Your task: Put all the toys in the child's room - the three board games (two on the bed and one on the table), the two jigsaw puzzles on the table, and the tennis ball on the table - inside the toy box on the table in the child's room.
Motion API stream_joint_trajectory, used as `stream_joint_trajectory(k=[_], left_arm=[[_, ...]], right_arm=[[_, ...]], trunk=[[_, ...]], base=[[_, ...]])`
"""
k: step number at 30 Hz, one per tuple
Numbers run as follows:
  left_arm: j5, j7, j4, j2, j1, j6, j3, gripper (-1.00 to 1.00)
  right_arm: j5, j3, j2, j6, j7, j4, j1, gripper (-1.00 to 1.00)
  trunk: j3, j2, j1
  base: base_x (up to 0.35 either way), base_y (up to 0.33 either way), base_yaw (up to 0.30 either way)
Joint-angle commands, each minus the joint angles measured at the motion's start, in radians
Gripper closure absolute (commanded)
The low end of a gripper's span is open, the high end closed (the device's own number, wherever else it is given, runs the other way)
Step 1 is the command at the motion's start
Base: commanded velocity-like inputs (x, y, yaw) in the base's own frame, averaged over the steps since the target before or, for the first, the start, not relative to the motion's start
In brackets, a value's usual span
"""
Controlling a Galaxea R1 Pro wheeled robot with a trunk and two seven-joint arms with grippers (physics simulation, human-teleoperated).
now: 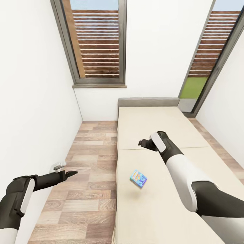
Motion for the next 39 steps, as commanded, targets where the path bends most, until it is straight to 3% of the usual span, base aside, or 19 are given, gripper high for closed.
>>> stream_joint_trajectory(k=[1, 15, 24, 39], left_arm=[[0.008, 0.002, 0.0, 0.0, -0.001, 0.008, 0.001, -1.0], [0.008, 0.002, 0.0, 0.0, -0.001, 0.008, 0.001, -1.0], [0.007, 0.002, 0.0, 0.0, -0.001, 0.008, 0.001, -1.0], [0.007, 0.002, 0.0, 0.0, -0.001, 0.008, 0.001, -1.0]], right_arm=[[-0.009, 0.001, 0.001, 0.002, -0.009, -0.001, -0.001, -1.0], [-0.004, 0.003, 0.009, 0.002, -0.009, 0.0, -0.001, -1.0], [0.056, 0.003, 0.009, -0.002, -0.009, -0.003, 0.002, -1.0], [0.067, 0.003, 0.009, -0.012, -0.009, -0.006, 0.005, -1.0]], trunk=[[-0.004, -0.002, 0.001], [-0.027, -0.002, 0.001], [-0.042, -0.002, 0.001], [-0.058, -0.002, 0.001]], base=[[0.0, 0.0, 0.0], [0.0, 0.0, 0.0], [0.0, 0.0, 0.0], [0.0, 0.0, 0.0]])
